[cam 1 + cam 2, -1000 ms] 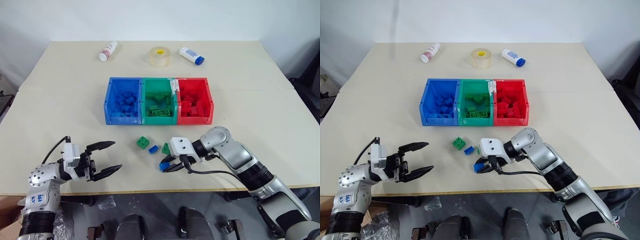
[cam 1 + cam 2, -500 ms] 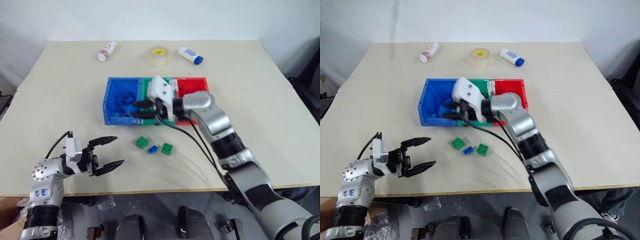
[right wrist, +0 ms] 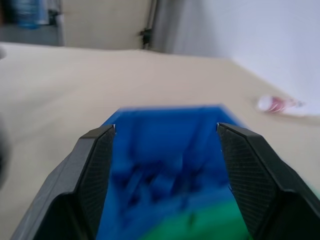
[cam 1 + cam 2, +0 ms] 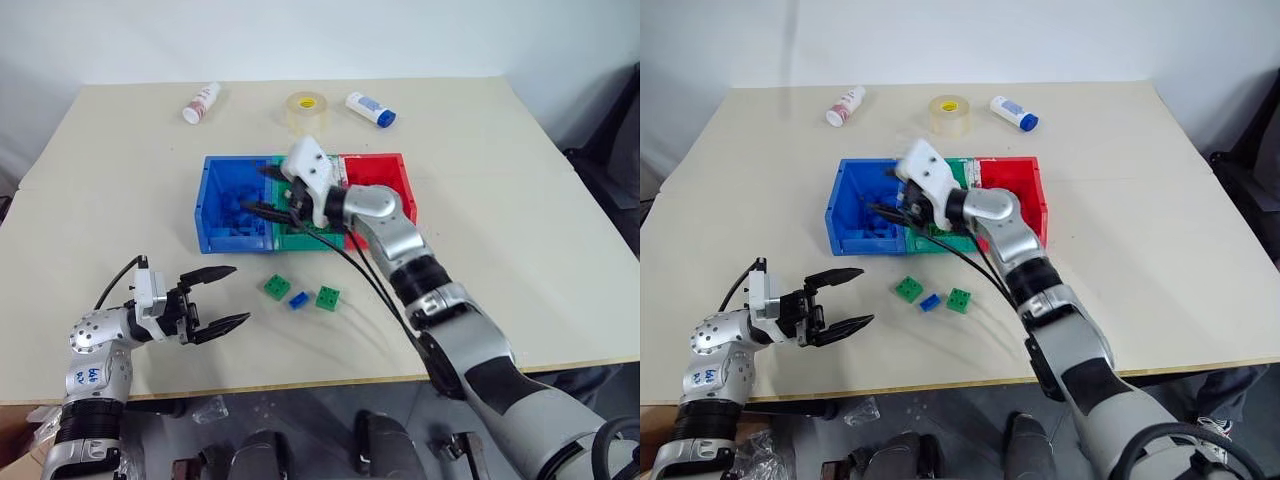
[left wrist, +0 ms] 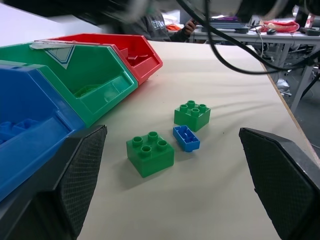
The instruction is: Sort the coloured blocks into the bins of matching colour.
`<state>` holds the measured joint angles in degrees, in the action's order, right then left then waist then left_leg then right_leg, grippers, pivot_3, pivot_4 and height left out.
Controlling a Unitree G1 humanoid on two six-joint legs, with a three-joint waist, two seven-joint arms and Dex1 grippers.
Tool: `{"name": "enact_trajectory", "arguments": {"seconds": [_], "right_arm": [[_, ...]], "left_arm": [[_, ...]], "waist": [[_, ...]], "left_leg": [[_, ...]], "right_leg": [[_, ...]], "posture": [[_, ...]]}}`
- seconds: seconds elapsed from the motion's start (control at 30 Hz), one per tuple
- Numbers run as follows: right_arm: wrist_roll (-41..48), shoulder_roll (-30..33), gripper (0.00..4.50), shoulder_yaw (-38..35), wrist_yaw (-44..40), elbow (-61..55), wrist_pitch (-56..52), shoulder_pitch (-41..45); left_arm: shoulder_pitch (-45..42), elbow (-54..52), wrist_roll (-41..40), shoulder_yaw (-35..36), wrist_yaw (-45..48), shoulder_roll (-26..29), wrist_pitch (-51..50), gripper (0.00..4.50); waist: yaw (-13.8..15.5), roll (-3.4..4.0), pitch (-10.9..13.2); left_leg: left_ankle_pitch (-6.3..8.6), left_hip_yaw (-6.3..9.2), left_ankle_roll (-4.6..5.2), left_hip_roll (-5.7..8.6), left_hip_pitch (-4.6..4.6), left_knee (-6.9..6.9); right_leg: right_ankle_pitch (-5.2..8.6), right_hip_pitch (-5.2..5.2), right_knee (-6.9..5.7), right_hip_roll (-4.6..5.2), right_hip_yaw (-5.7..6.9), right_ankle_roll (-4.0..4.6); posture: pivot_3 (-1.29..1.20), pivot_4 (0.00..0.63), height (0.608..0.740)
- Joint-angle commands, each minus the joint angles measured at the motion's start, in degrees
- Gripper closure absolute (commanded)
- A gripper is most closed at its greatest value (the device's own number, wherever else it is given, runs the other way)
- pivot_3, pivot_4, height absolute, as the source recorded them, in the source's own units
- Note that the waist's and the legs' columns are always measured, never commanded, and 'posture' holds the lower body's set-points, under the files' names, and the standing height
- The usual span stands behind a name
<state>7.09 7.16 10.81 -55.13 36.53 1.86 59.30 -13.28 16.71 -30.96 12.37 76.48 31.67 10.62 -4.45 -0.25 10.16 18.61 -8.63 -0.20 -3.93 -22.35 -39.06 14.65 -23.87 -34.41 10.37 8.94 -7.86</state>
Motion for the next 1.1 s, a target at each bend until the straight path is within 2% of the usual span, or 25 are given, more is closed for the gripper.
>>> {"name": "enact_trajectory", "arguments": {"seconds": [0.03,0.27,0.4,0.53,0.6,0.77,0.93,1.1], "right_arm": [[3.4,6.7,1.09,0.3,-8.0,-14.5,-6.2,-5.8],[9.6,26.3,1.09,-2.0,-20.3,-34.0,-18.3,-21.5],[11.8,36.6,1.09,-6.6,-21.6,-40.3,-23.0,-31.1],[13.3,43.1,1.09,-11.3,-20.7,-44.1,-26.1,-37.9],[14.0,44.7,1.09,-12.7,-20.1,-45.2,-26.9,-39.8],[14.4,45.0,0.05,-12.6,-18.4,-47.4,-28.9,-40.9],[15.1,42.0,0.05,-9.8,-16.4,-49.9,-29.5,-39.2],[12.6,36.4,0.05,-2.9,-13.3,-48.8,-29.8,-35.3]], "left_arm": [[0.1,-0.6,-0.3,0.4,0.6,0.4,0.2,0.00],[2.0,-2.8,-0.8,0.2,0.7,0.4,-1.3,0.00],[2.9,-3.8,-1.0,0.7,0.5,0.6,-1.7,0.00],[3.4,-3.9,-1.1,1.3,0.9,1.2,-1.8,0.00],[3.3,-3.6,-1.1,1.3,1.1,1.4,-1.9,0.00],[2.1,-2.6,-0.8,1.1,1.3,1.6,-1.9,0.00],[1.5,-2.3,-0.7,1.0,1.5,1.5,-1.8,0.00],[1.4,-2.6,-0.6,0.7,1.3,1.3,-1.9,0.00]], "waist": [[0.1,0.00,0.0],[1.2,0.00,0.0],[1.6,-0.01,0.0],[2.4,-0.01,0.0],[2.4,-0.01,0.0],[2.8,-0.01,0.0],[2.9,-0.02,0.0],[2.7,-0.01,0.0]], "left_leg": [[0.00,0.01,0.00,0.00,0.00,0.00],[0.01,-0.01,0.02,0.00,0.02,-0.01],[0.02,0.01,0.03,-0.01,0.03,-0.01],[0.03,-0.01,0.04,0.00,0.04,-0.05],[0.03,-0.02,0.04,-0.01,0.07,-0.06],[0.03,0.00,0.04,-0.01,0.06,-0.07],[0.03,0.02,0.04,-0.01,0.03,-0.07],[0.03,0.02,0.04,-0.01,0.04,-0.09]], "right_leg": [[0.00,0.00,0.00,0.00,0.00,0.00],[0.00,0.00,0.03,0.01,-0.01,0.00],[0.00,0.00,0.03,0.03,0.00,0.00],[0.00,0.02,0.07,0.05,-0.01,0.00],[0.00,0.02,0.05,0.05,-0.01,0.01],[0.00,0.02,0.05,0.05,-0.01,0.01],[0.00,0.02,0.08,0.05,0.02,0.01],[0.00,0.03,0.05,0.05,0.01,0.01]], "posture": [[0.00,0.150,0.740],[0.00,0.150,0.740],[0.00,0.150,0.740],[0.00,0.150,0.740],[0.00,0.150,0.740],[0.00,0.150,0.740],[0.00,0.150,0.740],[0.00,0.150,0.740]]}}
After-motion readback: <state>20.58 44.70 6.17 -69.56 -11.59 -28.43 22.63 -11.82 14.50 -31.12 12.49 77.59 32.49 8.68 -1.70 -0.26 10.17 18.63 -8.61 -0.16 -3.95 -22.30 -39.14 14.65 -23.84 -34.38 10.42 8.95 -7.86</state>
